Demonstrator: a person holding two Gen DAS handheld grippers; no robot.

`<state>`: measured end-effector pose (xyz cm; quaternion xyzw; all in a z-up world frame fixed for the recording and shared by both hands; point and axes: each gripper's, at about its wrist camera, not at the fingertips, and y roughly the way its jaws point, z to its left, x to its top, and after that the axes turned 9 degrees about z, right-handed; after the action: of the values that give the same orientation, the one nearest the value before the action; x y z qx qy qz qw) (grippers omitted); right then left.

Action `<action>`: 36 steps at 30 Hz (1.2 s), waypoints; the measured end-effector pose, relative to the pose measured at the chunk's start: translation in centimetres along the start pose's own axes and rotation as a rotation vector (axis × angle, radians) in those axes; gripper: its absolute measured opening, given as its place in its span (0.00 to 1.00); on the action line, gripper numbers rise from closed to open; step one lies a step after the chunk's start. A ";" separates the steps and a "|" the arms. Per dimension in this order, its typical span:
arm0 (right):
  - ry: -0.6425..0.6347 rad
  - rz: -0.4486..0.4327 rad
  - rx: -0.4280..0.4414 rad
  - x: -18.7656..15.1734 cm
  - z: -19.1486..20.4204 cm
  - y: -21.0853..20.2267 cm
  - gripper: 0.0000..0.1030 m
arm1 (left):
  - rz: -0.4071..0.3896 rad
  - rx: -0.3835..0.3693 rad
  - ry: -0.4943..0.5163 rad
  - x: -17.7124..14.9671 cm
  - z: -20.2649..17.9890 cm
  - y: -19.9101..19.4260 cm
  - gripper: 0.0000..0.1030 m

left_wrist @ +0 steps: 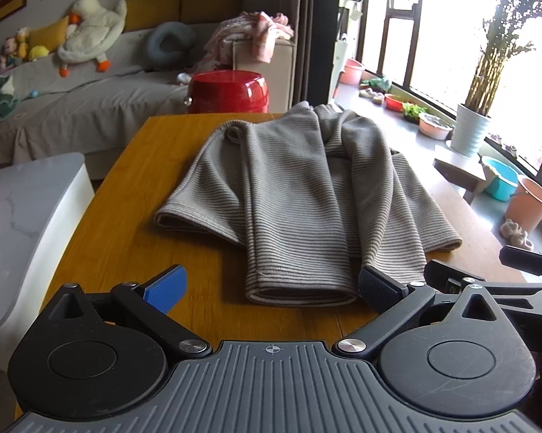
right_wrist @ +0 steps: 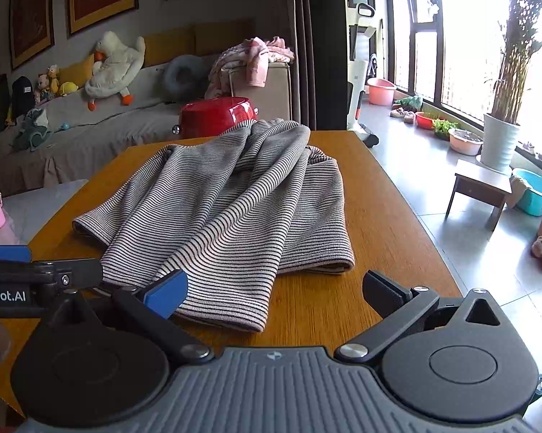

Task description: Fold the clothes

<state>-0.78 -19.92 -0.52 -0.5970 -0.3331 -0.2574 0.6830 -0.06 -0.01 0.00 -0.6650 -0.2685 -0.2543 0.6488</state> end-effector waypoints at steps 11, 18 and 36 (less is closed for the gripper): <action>0.007 0.021 0.010 0.7 -0.3 -0.3 1.00 | -0.032 -0.005 -0.001 0.4 -0.3 -1.2 1.00; 0.005 0.025 0.011 0.6 0.1 0.0 1.00 | -0.007 -0.013 -0.014 0.5 0.3 -0.6 1.00; 0.025 0.007 0.023 0.5 -0.3 -0.3 1.00 | 0.054 0.020 0.000 0.0 0.2 0.3 1.00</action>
<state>-0.62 -20.23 0.02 -0.5872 -0.3253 -0.2584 0.6947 0.14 0.15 -0.21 -0.6657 -0.2531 -0.2338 0.6619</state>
